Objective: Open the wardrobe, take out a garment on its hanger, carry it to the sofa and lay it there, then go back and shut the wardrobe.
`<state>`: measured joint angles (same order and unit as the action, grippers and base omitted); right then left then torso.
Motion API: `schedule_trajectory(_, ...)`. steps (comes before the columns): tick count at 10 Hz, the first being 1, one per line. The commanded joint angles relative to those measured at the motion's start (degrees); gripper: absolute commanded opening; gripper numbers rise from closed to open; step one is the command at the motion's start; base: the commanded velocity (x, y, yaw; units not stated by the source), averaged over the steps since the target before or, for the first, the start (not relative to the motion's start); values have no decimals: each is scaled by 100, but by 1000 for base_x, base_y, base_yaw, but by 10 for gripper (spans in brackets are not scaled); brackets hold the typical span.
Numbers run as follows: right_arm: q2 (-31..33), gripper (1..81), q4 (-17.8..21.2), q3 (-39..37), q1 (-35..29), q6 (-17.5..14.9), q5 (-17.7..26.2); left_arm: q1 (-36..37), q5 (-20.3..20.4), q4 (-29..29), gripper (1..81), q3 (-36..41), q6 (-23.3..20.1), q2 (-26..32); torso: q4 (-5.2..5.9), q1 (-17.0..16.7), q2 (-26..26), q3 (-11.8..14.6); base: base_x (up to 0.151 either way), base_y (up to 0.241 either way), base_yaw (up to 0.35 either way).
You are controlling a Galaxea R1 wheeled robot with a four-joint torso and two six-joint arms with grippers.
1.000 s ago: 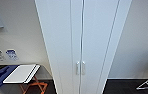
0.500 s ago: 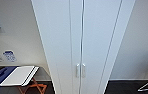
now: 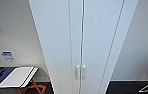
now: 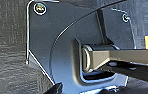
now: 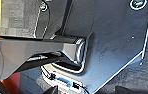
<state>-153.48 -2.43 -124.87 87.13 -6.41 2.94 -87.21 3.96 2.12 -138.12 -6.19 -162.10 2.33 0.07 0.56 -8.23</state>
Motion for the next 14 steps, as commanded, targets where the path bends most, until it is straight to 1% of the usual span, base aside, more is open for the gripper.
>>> schedule_trajectory(1, 113, 811, -4, 78, -120, -18, 409, 77, -379, 16, 811, 48, -31, 63, 0, 0, 0, 0, 0, 0, 0)
schedule_trajectory(3, 140, 811, 58, 139, -173, -9, 401, 85, -387, 8, 811, 171, -31, 107, 0, -5, 0, 0, 0, 0, 0)
schedule_trajectory(4, 183, 811, 67, 271, -217, -9, 401, 103, -387, 8, 811, 373, -31, 212, 0, -7, 0, 0, 0, 0, 0)
schedule_trajectory(8, 911, 811, 84, 1368, -647, 8, 427, 393, -423, 16, 811, 1586, -31, 1047, 0, -7, 0, 0, 0, 0, 0)
schedule_trajectory(11, 1528, 811, 84, 2213, -1052, 61, 427, 691, -440, -10, 811, 2720, -84, 1759, 0, -7, 0, 0, 0, 0, 0)
schedule_trajectory(14, 1871, 811, 58, 2811, -1412, 61, 418, 1140, -431, -19, 811, 3309, -101, 2252, 0, -7, 0, 0, 0, 0, 0)
